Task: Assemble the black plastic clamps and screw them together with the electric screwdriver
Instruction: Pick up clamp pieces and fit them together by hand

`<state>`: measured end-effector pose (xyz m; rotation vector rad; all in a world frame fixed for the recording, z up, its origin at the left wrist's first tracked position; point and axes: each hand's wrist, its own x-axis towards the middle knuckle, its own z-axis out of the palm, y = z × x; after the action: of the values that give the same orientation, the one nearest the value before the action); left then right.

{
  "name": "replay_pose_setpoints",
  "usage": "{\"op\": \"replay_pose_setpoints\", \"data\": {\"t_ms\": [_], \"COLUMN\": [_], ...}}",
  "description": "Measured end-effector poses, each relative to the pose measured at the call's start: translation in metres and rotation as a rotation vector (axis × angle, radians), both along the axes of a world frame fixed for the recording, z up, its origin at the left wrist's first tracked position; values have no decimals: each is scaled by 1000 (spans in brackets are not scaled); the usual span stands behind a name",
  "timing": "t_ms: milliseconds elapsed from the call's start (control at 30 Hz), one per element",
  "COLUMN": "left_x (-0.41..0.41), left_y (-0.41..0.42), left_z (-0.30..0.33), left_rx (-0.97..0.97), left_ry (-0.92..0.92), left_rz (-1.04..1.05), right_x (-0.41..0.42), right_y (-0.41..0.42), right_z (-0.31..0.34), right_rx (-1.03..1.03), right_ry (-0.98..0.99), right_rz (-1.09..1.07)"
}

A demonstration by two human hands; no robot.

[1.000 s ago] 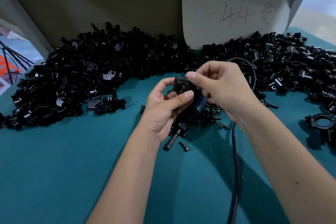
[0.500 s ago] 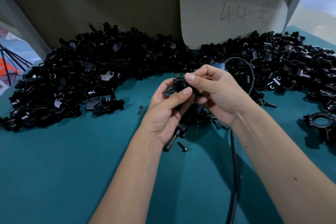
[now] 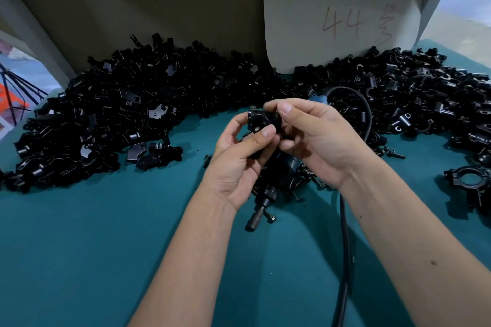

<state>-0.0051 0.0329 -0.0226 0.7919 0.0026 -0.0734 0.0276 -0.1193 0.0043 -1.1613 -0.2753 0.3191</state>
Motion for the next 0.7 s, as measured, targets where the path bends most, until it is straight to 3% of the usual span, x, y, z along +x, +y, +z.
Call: {"op": "replay_pose_setpoints", "data": {"t_ms": [167, 333, 700], "left_x": [0, 2, 1], "left_y": [-2, 3, 3], "left_z": [-1, 0, -2], "left_rx": [53, 7, 81], "left_ry": [-13, 8, -28], "left_rz": [-16, 27, -2], "right_x": [-2, -5, -11], "right_y": [7, 8, 21], "right_z": [-1, -1, 2], "right_rx": [-56, 11, -31], "right_ry": [-22, 21, 28], "right_rz": [-111, -50, -262]}}
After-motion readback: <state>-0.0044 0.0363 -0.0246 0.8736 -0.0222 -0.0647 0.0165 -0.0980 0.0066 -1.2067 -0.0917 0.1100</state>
